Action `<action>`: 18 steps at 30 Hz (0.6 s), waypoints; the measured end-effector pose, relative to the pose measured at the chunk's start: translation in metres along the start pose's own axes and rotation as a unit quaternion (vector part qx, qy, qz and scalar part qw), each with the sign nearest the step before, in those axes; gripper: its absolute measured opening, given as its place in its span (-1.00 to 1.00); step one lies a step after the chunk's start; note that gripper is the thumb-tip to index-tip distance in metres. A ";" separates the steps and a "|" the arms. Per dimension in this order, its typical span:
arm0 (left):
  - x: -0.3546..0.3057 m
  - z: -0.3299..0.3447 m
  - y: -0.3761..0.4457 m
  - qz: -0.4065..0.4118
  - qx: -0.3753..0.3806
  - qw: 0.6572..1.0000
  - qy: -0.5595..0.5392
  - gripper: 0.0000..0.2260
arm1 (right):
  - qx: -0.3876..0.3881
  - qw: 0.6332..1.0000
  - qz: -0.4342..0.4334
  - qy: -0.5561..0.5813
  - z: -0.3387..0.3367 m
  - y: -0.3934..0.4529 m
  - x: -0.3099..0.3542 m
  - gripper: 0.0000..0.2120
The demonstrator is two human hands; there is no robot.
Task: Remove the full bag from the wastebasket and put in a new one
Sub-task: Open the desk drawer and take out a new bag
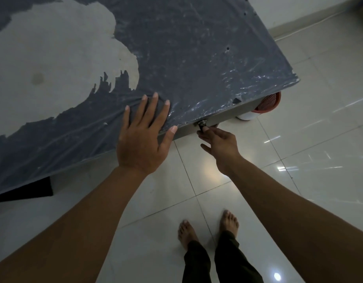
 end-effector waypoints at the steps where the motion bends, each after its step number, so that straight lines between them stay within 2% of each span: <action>1: 0.000 0.000 0.000 -0.001 -0.003 1.000 -0.001 -0.44 | -0.002 1.000 -0.002 0.003 -0.001 0.000 0.000 -0.89; 7: -0.001 -0.001 -0.001 -0.003 -0.006 1.000 -0.001 -0.45 | -0.017 0.999 0.008 0.035 -0.001 0.001 -0.006 -0.95; 12: 0.000 -0.002 -0.001 -0.011 0.003 1.000 -0.009 -0.45 | -0.031 0.998 0.006 0.048 0.000 0.001 -0.008 -0.87; 18: -0.001 -0.002 -0.002 -0.013 -0.006 1.000 -0.015 -0.46 | -0.033 0.998 -0.005 0.057 -0.017 -0.011 -0.033 -0.87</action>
Point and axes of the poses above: each hand's wrist, its own y-axis towards the middle knuckle, its own z-axis out of the palm, x = y × z, the point moved 10 cm from there along y, towards the middle knuckle, and after that the axes turned 15 degrees about z, right-handed, at the moved point
